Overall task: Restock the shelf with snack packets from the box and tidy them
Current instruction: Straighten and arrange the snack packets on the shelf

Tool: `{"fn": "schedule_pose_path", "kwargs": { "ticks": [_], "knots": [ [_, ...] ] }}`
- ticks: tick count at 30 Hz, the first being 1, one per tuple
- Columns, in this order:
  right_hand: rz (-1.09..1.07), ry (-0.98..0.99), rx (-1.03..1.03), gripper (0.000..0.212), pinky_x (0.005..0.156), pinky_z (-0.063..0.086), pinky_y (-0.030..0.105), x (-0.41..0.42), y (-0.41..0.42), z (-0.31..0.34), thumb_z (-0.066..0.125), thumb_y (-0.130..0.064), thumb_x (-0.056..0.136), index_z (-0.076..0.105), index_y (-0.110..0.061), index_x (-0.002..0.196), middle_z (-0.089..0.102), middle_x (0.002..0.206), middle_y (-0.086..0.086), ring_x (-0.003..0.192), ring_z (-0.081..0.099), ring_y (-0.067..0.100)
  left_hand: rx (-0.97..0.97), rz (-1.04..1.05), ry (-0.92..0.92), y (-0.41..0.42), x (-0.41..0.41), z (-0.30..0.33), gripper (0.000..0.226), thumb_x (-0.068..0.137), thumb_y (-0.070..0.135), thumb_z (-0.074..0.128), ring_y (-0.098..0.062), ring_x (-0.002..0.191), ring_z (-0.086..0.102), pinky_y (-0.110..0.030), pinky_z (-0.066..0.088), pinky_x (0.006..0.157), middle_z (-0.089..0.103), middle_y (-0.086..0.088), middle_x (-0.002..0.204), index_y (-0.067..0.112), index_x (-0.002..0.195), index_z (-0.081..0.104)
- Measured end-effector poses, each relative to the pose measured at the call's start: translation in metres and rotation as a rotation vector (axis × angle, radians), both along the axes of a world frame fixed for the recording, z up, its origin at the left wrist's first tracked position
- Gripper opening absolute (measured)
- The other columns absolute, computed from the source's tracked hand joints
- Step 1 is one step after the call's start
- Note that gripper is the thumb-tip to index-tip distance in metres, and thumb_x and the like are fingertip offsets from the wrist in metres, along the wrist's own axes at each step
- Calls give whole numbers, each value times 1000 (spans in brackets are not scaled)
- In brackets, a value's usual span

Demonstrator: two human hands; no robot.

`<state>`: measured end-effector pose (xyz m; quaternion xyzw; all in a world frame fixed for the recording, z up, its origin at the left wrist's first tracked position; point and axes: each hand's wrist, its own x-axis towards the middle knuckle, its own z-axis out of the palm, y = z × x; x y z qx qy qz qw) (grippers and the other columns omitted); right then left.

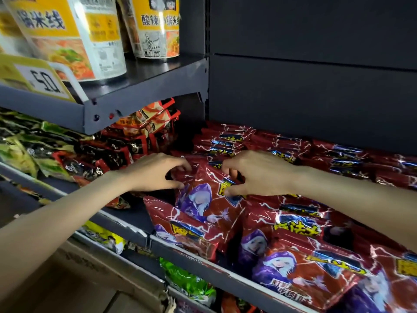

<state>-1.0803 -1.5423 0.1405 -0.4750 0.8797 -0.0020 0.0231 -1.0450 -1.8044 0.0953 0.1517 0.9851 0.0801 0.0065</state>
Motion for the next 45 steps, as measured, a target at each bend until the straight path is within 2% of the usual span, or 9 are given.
{"fn": "schedule_pose_path", "kwargs": {
  "ticks": [9,12,15,18,22,28,32,38,45],
  "knots": [
    [-18,17,-49,35,68,43,32,-6,-1,-7,50,-62,85,50,-27,90,50,94,-7,82,49,12,209,-61,137,-5,1,5,46,81,58,55,-1,106,52,-25,44,89,50,22,119,39,123,52],
    [-62,-69,-256,36,73,48,35,-12,-2,-6,42,-59,87,58,-27,87,54,92,-10,81,54,10,386,48,164,-15,-8,7,35,91,21,57,-4,110,51,-30,47,93,50,13,127,35,122,51],
    [-120,-21,-346,20,82,50,37,-29,-3,-2,48,-31,96,63,-22,107,59,106,-5,91,57,13,218,150,26,-19,-18,6,54,87,14,64,-12,115,50,-29,46,94,45,2,136,29,134,44],
    [-136,-25,-202,26,85,48,34,-42,-4,1,54,-28,94,60,-24,119,59,115,-4,95,54,10,387,195,-147,-14,-22,1,51,84,17,68,-13,97,63,-28,54,82,59,2,119,27,130,48],
    [-125,-34,-129,32,84,50,37,-42,-5,-3,61,-43,88,60,-26,115,58,108,-6,95,55,11,578,197,-65,-2,-28,-6,34,84,15,69,-7,76,70,-29,58,72,72,-2,92,24,115,59],
    [-130,-54,-157,30,79,50,37,-42,-8,-5,64,-47,84,58,-25,104,61,98,-9,88,58,12,660,108,0,14,-37,-6,50,83,-13,58,0,70,66,-16,54,62,57,10,114,28,112,57],
    [-85,-118,-135,33,81,48,32,-44,-11,-3,64,-42,87,59,-22,113,61,105,-7,92,56,10,668,80,-28,1,-26,2,61,87,-4,58,-4,90,64,-18,54,73,49,14,116,47,117,42],
    [-45,-99,-56,35,70,38,26,-48,-28,1,65,-34,88,57,-17,118,58,99,-4,86,52,11,734,157,-52,-8,2,4,31,93,8,52,-9,97,63,-25,55,76,56,10,118,36,104,53],
    [47,51,81,10,67,31,28,-45,-49,2,57,-21,92,47,-19,90,53,84,-3,79,48,16,518,202,-249,-4,10,-6,61,76,36,75,3,98,57,-16,45,80,47,18,119,39,123,36]
  ]
}}
